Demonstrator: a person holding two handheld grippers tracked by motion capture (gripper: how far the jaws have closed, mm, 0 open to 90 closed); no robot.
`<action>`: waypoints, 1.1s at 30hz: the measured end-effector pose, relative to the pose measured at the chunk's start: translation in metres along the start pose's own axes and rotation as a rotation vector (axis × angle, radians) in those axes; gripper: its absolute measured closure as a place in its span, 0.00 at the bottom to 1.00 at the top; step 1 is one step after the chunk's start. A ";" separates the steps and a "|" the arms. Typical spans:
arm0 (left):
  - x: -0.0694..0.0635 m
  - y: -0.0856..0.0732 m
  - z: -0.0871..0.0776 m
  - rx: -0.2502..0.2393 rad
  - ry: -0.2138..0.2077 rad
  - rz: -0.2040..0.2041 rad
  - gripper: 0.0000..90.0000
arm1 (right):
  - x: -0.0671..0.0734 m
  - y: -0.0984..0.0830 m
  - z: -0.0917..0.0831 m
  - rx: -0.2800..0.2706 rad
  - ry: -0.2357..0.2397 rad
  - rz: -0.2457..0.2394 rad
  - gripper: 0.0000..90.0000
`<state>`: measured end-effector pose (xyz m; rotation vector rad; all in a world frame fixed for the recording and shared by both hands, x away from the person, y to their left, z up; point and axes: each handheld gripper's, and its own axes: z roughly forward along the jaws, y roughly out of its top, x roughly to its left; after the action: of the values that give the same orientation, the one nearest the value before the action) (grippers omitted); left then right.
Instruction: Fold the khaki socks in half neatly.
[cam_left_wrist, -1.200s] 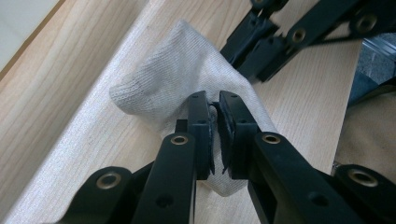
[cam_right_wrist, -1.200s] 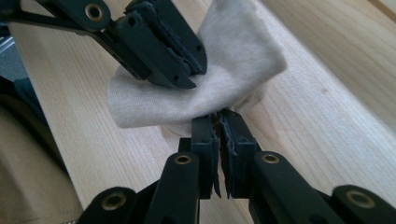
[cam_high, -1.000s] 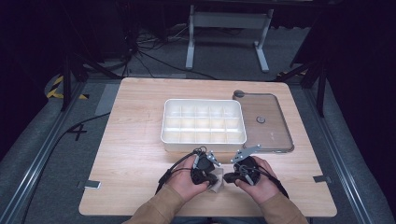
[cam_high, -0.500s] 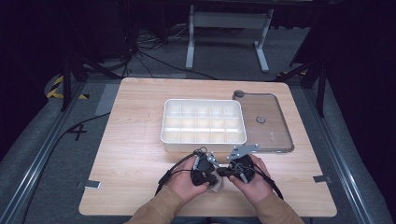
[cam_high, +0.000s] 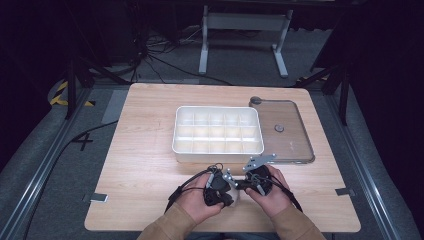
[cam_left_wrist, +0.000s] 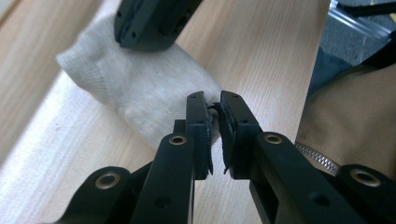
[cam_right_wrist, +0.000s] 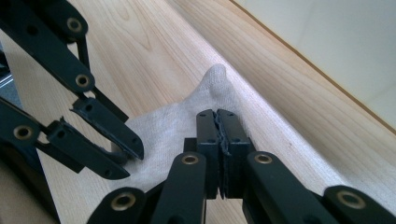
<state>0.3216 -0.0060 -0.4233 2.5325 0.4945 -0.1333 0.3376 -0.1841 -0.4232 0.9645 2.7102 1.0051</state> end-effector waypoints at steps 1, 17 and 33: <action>0.000 0.000 0.001 0.002 -0.001 0.003 0.91 | 0.000 0.000 0.000 0.001 0.001 0.000 0.99; 0.002 -0.001 0.010 0.030 -0.013 -0.003 0.95 | -0.003 -0.005 0.010 0.054 -0.019 0.011 0.98; -0.001 0.000 0.009 0.044 -0.001 0.003 0.95 | 0.000 -0.002 -0.005 0.046 -0.051 0.037 0.81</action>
<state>0.3211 -0.0114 -0.4310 2.5757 0.4922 -0.1458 0.3348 -0.1876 -0.4208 1.0374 2.6945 0.9144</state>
